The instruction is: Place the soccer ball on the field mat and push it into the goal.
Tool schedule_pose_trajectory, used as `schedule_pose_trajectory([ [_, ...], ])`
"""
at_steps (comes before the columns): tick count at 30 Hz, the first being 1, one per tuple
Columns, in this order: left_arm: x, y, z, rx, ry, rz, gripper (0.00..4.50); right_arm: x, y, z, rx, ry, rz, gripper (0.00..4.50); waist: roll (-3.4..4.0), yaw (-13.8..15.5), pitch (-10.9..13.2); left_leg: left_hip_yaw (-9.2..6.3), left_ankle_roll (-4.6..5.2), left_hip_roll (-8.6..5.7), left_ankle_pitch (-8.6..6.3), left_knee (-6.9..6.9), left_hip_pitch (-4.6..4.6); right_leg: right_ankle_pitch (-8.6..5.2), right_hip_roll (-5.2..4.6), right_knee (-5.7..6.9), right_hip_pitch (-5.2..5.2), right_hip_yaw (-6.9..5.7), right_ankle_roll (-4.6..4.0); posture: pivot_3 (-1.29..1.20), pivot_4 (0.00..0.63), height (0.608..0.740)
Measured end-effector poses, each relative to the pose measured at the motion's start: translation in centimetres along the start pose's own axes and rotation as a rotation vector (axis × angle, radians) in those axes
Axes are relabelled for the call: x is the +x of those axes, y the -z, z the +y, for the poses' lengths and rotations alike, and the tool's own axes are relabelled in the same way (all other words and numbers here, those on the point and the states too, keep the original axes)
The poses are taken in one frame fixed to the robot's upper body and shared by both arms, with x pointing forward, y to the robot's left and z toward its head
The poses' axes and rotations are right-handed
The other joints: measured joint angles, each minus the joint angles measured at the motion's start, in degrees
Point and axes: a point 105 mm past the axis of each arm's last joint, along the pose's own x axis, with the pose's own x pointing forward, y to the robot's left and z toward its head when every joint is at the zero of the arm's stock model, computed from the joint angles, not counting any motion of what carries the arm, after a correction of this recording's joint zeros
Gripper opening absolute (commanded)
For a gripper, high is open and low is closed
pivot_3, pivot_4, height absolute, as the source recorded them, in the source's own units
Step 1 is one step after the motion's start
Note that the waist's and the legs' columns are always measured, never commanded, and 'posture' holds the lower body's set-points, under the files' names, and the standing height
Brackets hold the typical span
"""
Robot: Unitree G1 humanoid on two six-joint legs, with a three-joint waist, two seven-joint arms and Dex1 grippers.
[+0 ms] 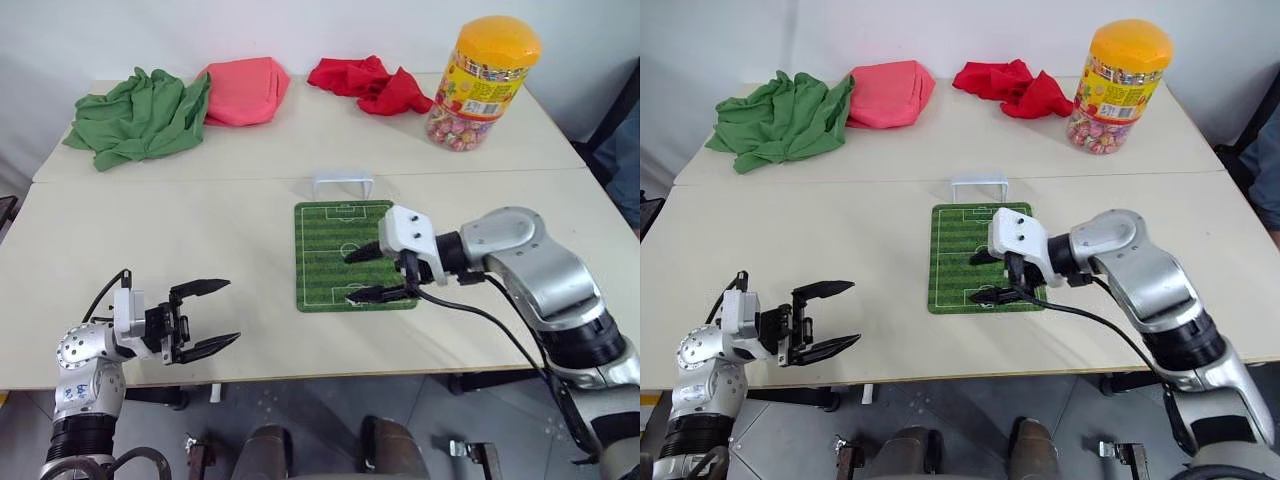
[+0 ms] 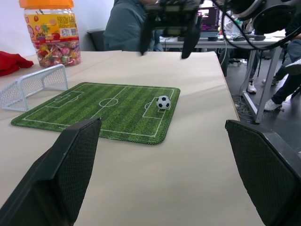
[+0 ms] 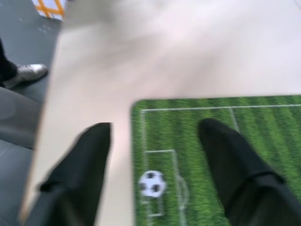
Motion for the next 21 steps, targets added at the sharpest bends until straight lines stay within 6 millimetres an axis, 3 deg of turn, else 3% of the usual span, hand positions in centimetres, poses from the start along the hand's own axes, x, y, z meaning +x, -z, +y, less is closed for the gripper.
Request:
schedule_pose_trajectory([
  [6, 0.4, -0.5, 0.4, 0.023, 0.026, -0.011, 4.5, 1.0, 2.2, 1.6, 0.069, 0.004, -0.001, 0.1, -0.01, -0.2, 0.0, 0.08, 0.0, 0.0, 0.0, 0.05, 0.02, 0.0, 0.0, 0.02, -0.01, 0.06, 0.0, 0.0, 0.15, 0.74],
  [14, 0.2, -0.2, 0.4, 0.01, 0.022, -0.01, 4.5, 2.7, 4.6, 2.0, 0.089, -0.026, -0.011, 0.04, -0.01, -0.2, 0.0, 0.13, 0.0, 0.0, 0.0, 0.05, 0.08, 0.0, 0.0, 0.04, -0.01, 0.1, 0.0, 0.0, 0.15, 0.74],
  [21, -0.1, -0.1, -0.1, 0.0, 0.009, -0.001, 4.5, 4.3, 5.5, -0.6, 0.073, 0.018, 0.014, 0.04, -0.01, -0.4, 0.0, 0.15, 0.0, 0.01, 0.0, 0.03, 0.11, 0.0, 0.0, 0.1, -0.02, 0.11, 0.0, 0.0, 0.15, 0.74],
])
